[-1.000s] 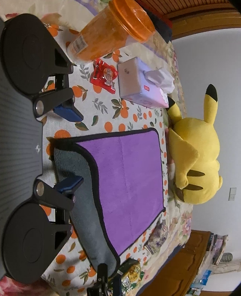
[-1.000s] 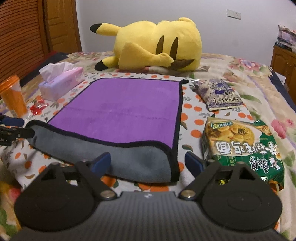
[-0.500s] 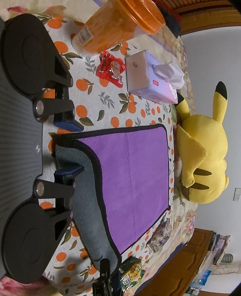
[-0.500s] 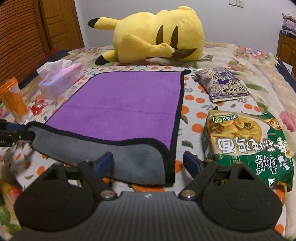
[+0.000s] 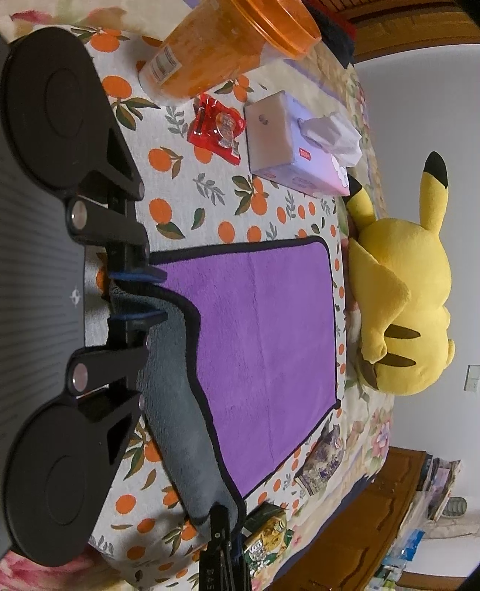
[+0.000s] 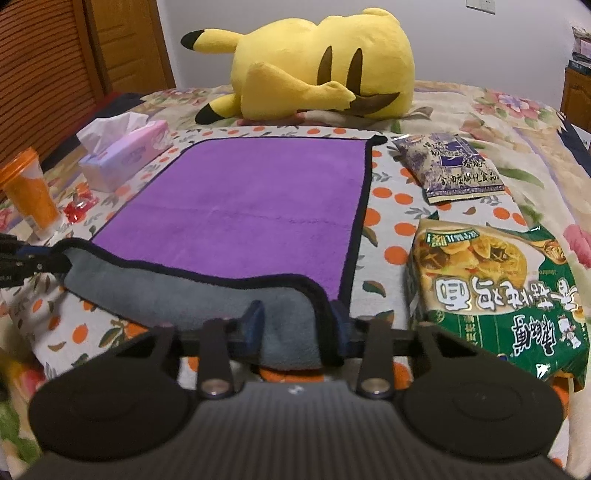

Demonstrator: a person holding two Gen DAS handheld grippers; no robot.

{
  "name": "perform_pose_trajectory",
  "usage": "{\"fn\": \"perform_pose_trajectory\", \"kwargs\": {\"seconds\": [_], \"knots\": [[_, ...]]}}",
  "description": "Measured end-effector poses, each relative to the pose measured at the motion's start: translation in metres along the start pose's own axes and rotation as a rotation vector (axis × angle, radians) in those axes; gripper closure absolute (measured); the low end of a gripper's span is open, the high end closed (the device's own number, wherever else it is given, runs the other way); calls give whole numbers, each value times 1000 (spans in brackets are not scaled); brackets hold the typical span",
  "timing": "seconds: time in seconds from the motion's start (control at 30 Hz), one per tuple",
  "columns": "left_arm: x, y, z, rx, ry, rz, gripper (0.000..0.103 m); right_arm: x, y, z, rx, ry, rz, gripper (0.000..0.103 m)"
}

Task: Fold towel

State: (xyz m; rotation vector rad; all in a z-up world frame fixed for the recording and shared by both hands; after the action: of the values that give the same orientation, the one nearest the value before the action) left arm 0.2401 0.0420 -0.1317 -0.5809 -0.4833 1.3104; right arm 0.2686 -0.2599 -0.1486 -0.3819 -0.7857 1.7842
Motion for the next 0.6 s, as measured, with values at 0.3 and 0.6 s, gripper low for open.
{"fn": "perform_pose_trajectory", "kwargs": {"seconds": [0.3, 0.6], "knots": [[-1, -2, 4, -23, 8, -2, 96, -4, -1, 3, -14, 5, 16, 94], [-1, -7, 11, -61, 6, -3, 96, -3, -4, 7, -51, 9, 27, 96]]}}
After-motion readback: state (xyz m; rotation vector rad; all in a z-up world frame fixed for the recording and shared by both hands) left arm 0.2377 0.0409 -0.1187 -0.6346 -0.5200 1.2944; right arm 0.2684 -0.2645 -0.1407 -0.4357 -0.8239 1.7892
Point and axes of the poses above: each gripper's, at about its wrist camera, not at the fingertips, and z roughly against the way its jaws point, x to its left, y to its underside, the point moved 5 cm from there along -z, roughly the way its jaws point, and after that the axes turned 4 degrees about x, right-handed, at the moved point
